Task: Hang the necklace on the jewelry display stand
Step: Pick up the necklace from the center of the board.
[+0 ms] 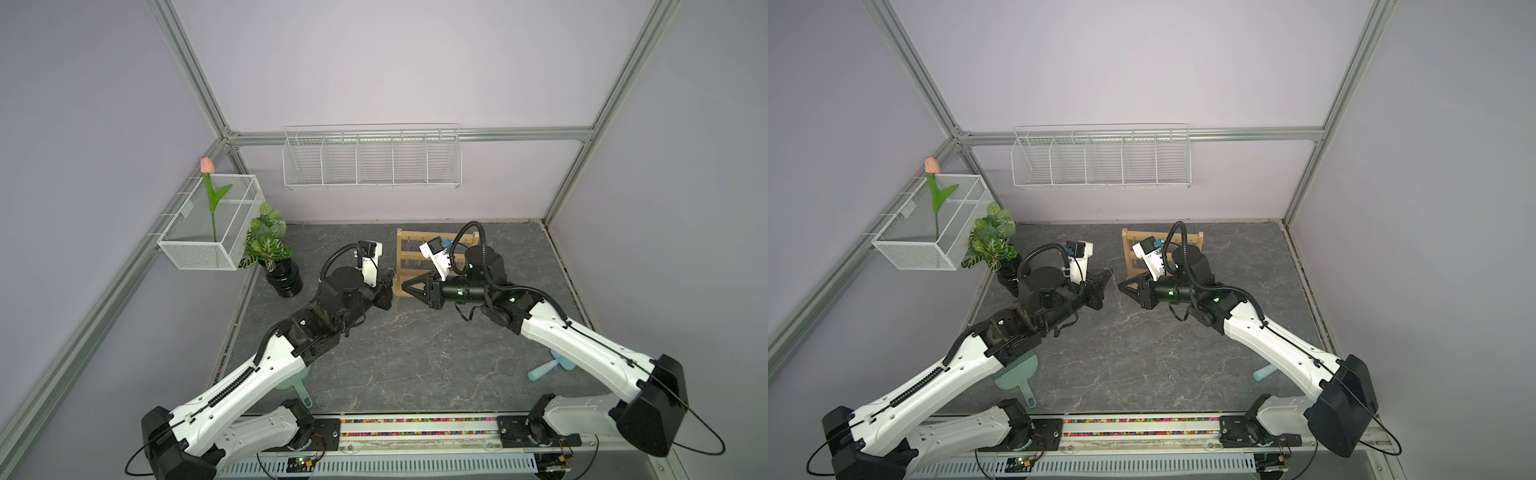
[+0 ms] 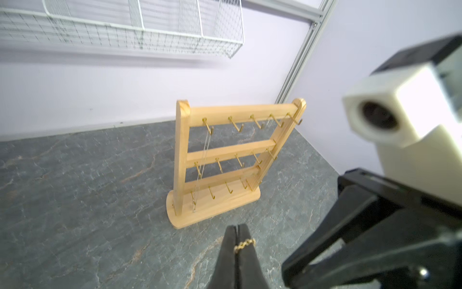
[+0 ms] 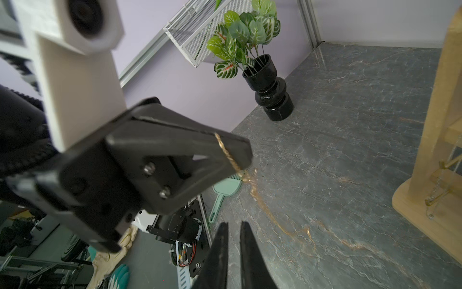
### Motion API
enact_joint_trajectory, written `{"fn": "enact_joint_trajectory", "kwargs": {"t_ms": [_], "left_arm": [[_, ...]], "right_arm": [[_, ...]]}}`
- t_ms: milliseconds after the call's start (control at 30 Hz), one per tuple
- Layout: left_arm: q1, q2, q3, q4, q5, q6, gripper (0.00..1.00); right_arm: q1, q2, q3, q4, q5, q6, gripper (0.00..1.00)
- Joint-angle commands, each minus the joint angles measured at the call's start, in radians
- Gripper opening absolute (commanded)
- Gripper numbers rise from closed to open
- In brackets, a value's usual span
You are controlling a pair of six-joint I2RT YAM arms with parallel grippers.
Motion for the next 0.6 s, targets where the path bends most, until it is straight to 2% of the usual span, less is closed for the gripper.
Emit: {"fn": "enact_joint_trajectory", "kwargs": {"t_ms": [0, 233, 433, 567], "left_arm": [[-0.016, 0.006, 0.061, -0.055, -0.039, 0.049, 0.0], [-0.103, 0.049, 0.185, -0.182, -0.132, 0.169, 0.0], [-0.107, 0.082, 0.272, -0.257, -0.121, 0.194, 0.0], [-0.124, 0.108, 0.318, -0.282, -0.11, 0.199, 0.0]], "right_arm": [[-0.02, -0.039, -0.038, 0.076, 0.029, 0.021, 0.18], [-0.034, -0.102, -0.095, 0.106, 0.054, -0.027, 0.29], [-0.028, -0.132, -0.1, 0.133, 0.052, -0.104, 0.4], [-0.02, -0.139, -0.119, 0.195, 0.027, -0.118, 0.44]]}}
